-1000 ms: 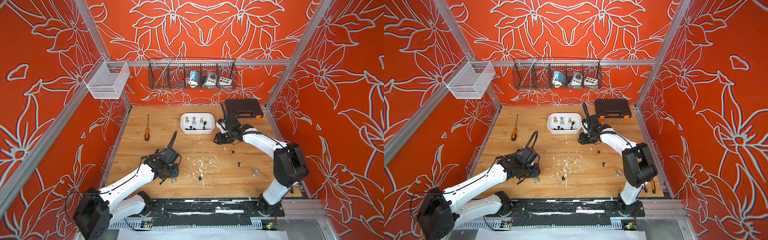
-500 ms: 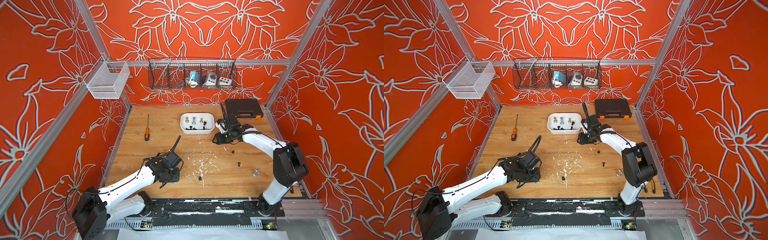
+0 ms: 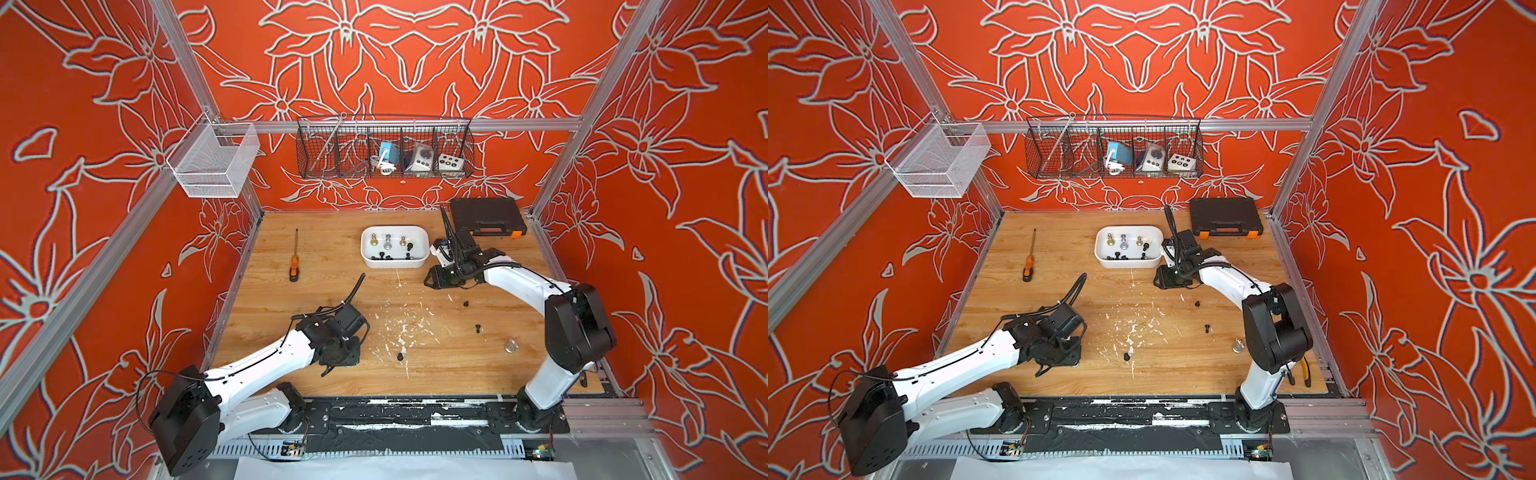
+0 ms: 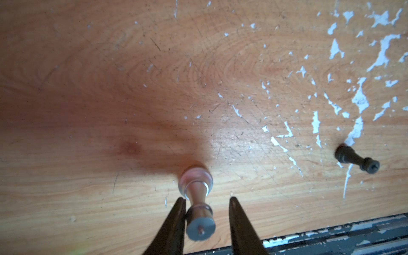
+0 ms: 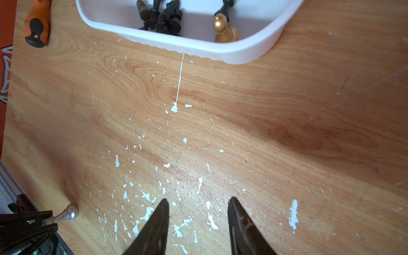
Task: Put the chess pieces into the storage box
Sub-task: Pick up the chess piece at the center of the board.
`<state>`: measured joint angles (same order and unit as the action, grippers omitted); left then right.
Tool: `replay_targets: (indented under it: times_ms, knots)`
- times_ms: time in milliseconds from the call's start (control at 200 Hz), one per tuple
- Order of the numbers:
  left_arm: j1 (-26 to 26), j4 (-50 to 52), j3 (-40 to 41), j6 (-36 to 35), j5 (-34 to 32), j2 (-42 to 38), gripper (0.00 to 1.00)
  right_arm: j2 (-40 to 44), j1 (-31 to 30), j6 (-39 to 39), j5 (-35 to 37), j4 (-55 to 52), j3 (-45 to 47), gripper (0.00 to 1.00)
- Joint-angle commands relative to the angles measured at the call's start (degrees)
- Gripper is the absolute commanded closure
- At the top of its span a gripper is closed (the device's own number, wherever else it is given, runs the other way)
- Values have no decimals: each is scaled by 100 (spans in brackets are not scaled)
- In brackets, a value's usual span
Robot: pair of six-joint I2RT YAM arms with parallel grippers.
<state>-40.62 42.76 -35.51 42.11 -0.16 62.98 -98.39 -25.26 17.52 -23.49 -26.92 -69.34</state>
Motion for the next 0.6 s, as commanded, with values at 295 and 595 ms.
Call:
replay_targets:
  times_ms: [295,595]
  knots:
    - [-86,-134,123,-14,-32,131,72,-93,47,111,-99,120,114,54]
    - [-95,-294,88,-97,-26,234,83,-110,48,129,-111,142,120,55]
